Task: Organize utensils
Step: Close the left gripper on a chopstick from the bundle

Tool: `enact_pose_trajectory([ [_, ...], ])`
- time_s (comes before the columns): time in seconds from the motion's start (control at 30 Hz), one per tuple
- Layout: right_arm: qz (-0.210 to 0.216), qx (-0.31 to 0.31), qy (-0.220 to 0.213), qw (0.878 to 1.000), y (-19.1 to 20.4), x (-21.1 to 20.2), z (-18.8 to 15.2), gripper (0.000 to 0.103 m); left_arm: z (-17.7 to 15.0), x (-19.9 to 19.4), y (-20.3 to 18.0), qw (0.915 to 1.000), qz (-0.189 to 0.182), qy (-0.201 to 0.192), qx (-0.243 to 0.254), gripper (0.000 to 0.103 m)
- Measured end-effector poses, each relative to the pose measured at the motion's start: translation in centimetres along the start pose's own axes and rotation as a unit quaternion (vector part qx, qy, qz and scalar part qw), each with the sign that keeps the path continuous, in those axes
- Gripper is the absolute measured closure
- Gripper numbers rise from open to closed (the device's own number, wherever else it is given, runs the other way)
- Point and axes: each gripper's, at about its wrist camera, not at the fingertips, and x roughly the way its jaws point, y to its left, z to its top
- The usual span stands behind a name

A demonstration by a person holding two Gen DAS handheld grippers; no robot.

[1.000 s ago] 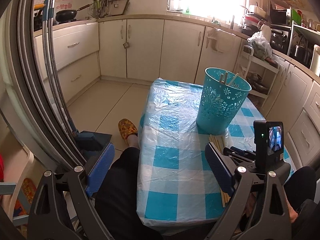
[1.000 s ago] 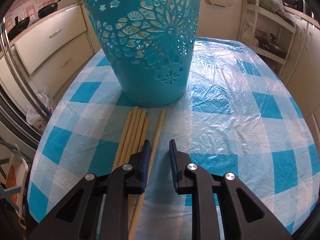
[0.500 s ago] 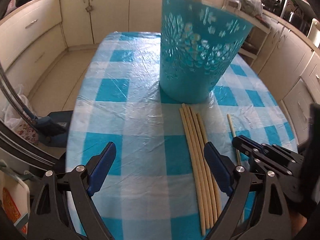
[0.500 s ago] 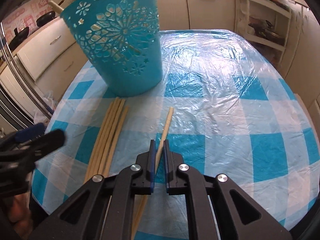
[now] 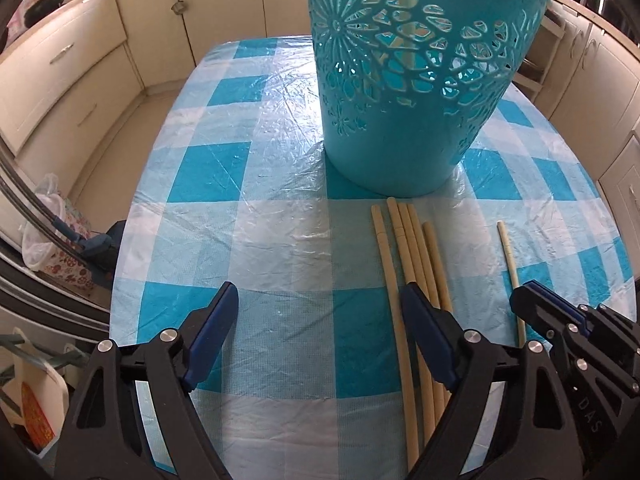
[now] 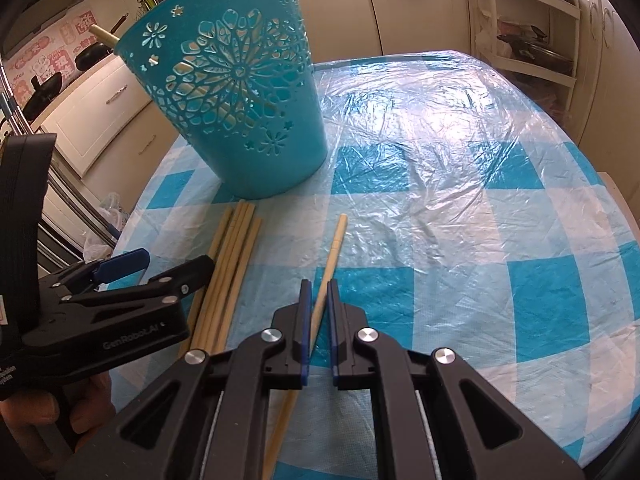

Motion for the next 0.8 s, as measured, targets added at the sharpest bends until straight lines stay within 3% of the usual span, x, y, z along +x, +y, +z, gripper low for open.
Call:
enact_pose_trajectory([
  [0.1, -0.001, -0.001, -0.002, 1.0, 0.0, -0.01, -0.09, 0.095, 0.2, -0.07, -0.15, 1.0, 0.002, -0.005, 0.007, 0.03],
  [0.3, -0.008, -0.01, -0.008, 1.0, 0.17, 0.05, -0.15, 0.095, 0.75, -0.27, -0.3, 0.9997, -0.01, -0.011, 0.018, 0.062],
  [0.37, -0.009, -0.01, -0.01, 1.0, 0.22, 0.08, -0.18, 0.095, 0.89, -0.28, -0.37, 0.9995, -0.015, -0.014, 0.023, 0.077],
  [0.47, -0.008, -0.008, -0.014, 1.0, 0.13, 0.14, -0.12, 0.094, 0.94, -0.25, -0.58, 0.9989, -0.025, -0.018, 0.034, 0.091],
  [0.8, -0.028, -0.026, -0.033, 0.999, 0.68, 0.49, -0.12, 0.094, 0.71, -0.25, -0.87, 0.9975, -0.037, -0.029, 0.054, 0.098],
])
